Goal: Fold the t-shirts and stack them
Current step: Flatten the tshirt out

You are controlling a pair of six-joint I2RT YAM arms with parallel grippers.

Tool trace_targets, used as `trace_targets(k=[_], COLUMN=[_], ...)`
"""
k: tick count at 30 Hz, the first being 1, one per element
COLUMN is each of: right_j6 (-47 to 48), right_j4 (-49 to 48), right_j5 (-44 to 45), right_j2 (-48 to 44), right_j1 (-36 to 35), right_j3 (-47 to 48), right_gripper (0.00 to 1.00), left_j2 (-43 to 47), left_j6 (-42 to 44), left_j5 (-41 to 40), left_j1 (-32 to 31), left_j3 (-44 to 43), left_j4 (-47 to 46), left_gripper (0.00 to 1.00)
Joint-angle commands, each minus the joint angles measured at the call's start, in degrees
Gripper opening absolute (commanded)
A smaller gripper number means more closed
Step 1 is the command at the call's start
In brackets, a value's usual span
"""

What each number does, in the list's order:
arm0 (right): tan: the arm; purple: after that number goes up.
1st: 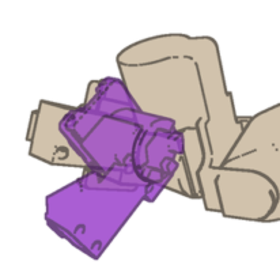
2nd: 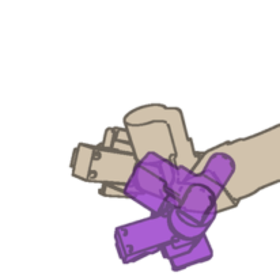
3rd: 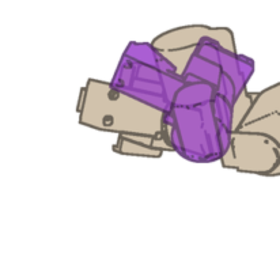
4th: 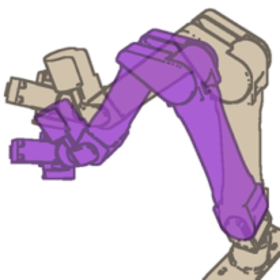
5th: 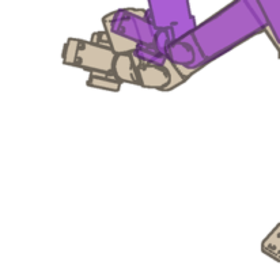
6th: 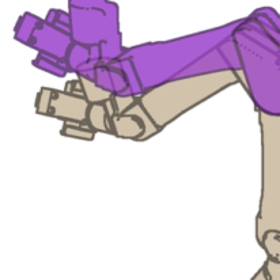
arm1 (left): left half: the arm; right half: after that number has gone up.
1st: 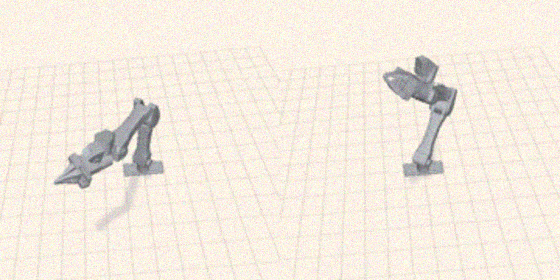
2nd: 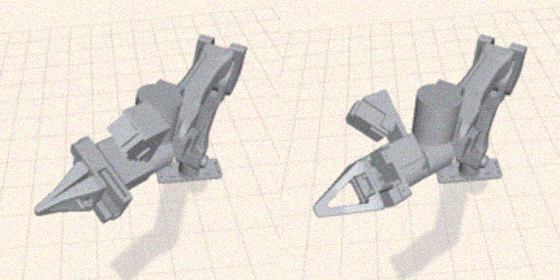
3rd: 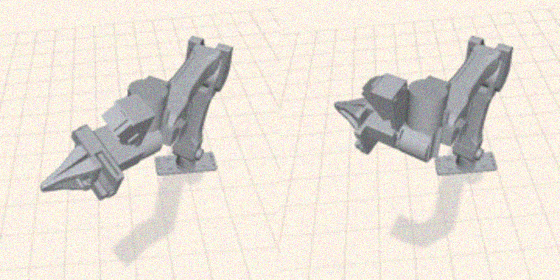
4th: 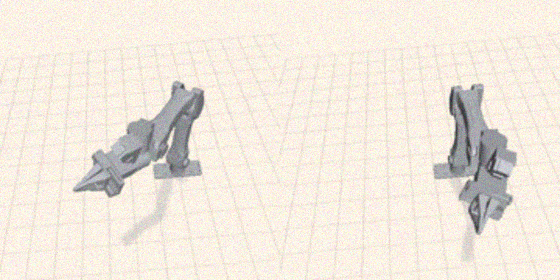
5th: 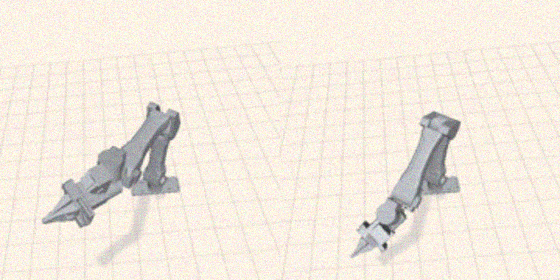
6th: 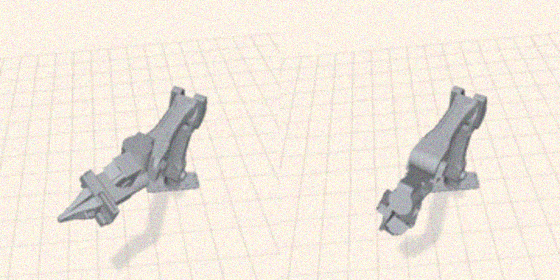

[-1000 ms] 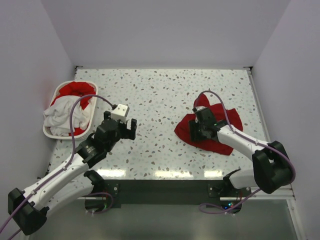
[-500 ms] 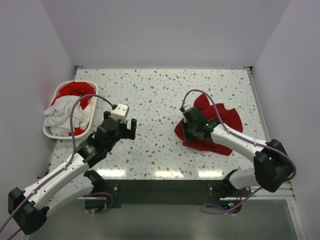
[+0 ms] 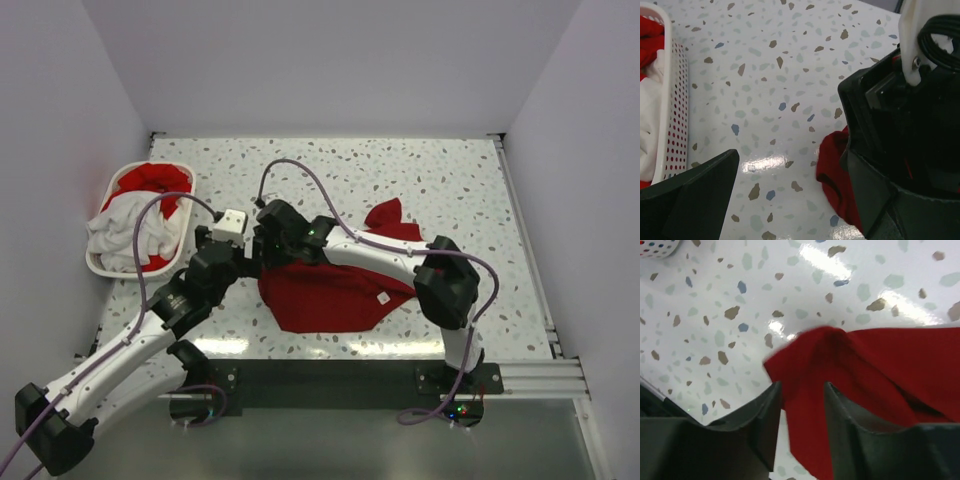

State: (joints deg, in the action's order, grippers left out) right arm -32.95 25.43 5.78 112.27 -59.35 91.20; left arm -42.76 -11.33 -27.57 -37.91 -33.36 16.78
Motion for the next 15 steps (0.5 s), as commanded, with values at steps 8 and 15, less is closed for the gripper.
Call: trace_targets(k=[8, 15], right_j6=[3.85, 8.07], right_j4=[0.15, 1.37], right_j5=[8.63, 9.6], right_j2=[-19.68, -31.75], right_j1=[6.52, 15.23], right_j3=[-18.13, -33.71], right_gripper=[0.53, 0.61], left_j2=[0.75, -0.56], left_j6=[-2.11, -2.81], left_j5=[2.08, 2.26], left_j1=[-1.03, -1.11], left_j3=[-0.03, -0.03], left_j4=[-4.38, -3.95], left_gripper=[0.95, 0.95])
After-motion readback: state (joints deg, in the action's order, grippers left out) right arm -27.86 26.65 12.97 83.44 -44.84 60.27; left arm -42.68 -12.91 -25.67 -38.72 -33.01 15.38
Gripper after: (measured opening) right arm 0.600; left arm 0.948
